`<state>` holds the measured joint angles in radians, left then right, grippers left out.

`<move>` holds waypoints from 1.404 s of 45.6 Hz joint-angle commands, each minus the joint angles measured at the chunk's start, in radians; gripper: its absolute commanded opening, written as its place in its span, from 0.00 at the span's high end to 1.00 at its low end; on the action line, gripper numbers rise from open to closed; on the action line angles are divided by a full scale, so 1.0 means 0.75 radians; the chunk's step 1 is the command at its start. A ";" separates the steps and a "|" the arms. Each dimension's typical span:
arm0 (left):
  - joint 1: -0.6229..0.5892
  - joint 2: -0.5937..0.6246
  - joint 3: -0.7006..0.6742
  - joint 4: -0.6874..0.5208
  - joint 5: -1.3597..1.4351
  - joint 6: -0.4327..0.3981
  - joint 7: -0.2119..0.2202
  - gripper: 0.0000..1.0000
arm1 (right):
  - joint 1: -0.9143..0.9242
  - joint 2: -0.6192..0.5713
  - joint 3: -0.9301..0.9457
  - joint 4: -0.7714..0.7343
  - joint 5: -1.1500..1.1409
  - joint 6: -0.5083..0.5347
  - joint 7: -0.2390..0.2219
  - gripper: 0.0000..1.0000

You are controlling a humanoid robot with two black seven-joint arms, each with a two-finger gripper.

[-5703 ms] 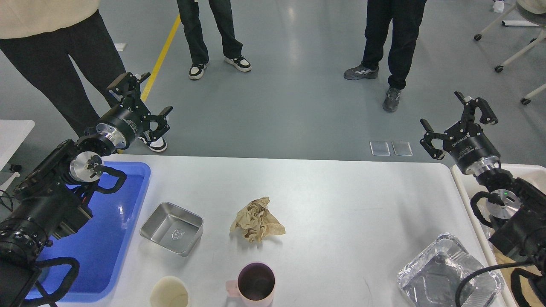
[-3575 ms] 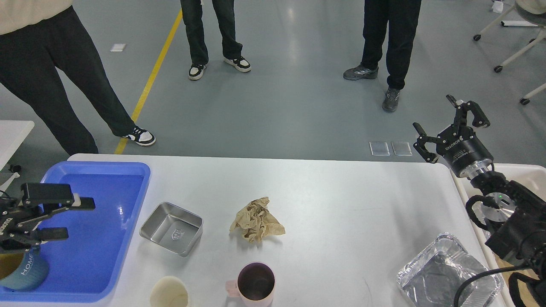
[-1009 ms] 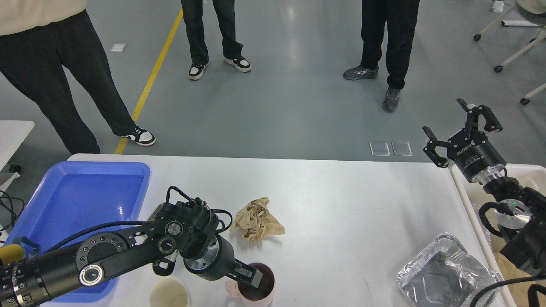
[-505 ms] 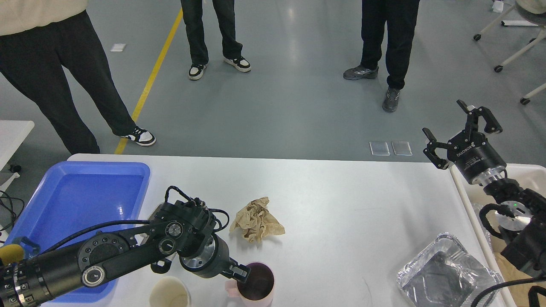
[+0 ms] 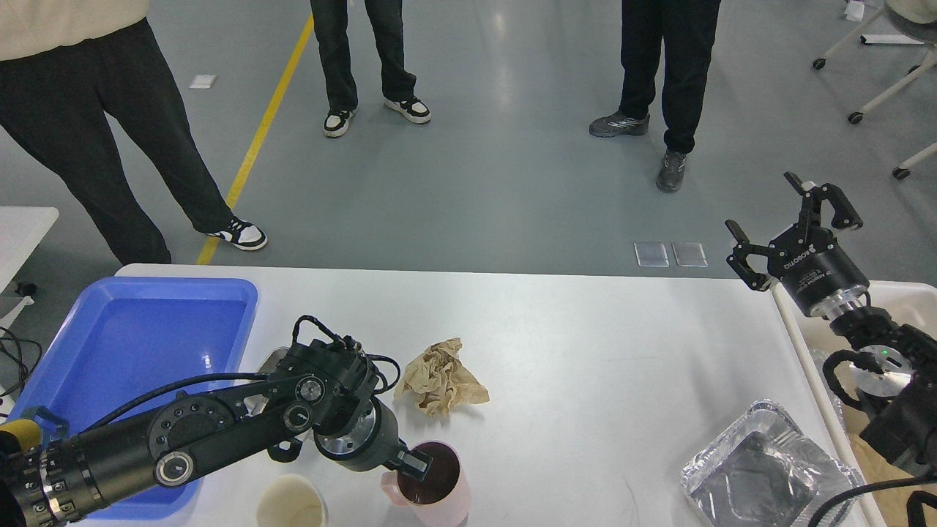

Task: Tidy desktop
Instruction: 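Grasp the pink mug with the left gripper, then lift the pink mug and lower it into the blue tub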

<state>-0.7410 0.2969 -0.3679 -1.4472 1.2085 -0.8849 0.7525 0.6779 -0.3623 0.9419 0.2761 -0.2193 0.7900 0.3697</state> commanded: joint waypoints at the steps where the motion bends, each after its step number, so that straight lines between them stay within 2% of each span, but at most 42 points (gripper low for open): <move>1: -0.102 0.003 -0.088 -0.015 -0.116 -0.098 0.031 1.00 | 0.000 -0.002 -0.002 0.002 0.000 0.000 0.000 0.00; 7: -0.327 0.107 -0.211 -0.030 -0.373 -0.100 0.119 1.00 | 0.002 0.000 -0.004 0.000 0.000 0.000 0.000 0.00; 12: -0.595 0.279 -0.203 -0.032 -0.641 -0.100 0.130 1.00 | 0.004 0.002 -0.004 0.000 0.000 -0.002 -0.002 0.00; 18: -0.836 0.497 -0.134 -0.038 -0.870 -0.100 0.130 1.00 | 0.006 0.004 -0.006 0.002 0.000 -0.002 -0.002 0.00; 22: -0.904 0.567 -0.107 -0.050 -0.928 -0.100 0.130 1.00 | 0.006 0.006 -0.006 0.004 -0.002 -0.002 -0.002 0.00; 29: -0.928 0.612 -0.101 -0.050 -0.979 -0.100 0.128 1.00 | 0.008 0.011 -0.006 0.012 -0.002 -0.002 -0.002 0.00; 32: -0.906 0.651 -0.078 -0.050 -0.975 -0.100 0.130 1.00 | 0.006 0.011 -0.006 0.029 -0.002 -0.004 -0.004 0.00; 40: -0.685 1.001 -0.027 -0.036 -0.889 -0.100 0.120 1.00 | 0.004 0.006 -0.006 0.049 -0.002 -0.004 -0.004 0.00; 48: -0.360 1.199 -0.233 -0.003 -0.859 -0.100 0.109 1.00 | 0.000 0.006 -0.006 0.051 -0.002 -0.004 -0.004 0.00; 56: -0.002 1.189 -0.581 0.085 -0.746 -0.100 0.107 1.00 | -0.004 0.009 -0.006 0.051 -0.002 -0.004 -0.002 0.00; 64: 0.364 0.995 -1.002 0.134 -0.493 -0.100 0.107 1.00 | -0.022 0.002 -0.006 0.051 -0.002 -0.002 -0.002 0.00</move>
<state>-0.6417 1.1344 -0.9225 -1.3635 0.7161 -0.9597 0.8329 0.6711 -0.3578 0.9372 0.3143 -0.2210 0.7881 0.3678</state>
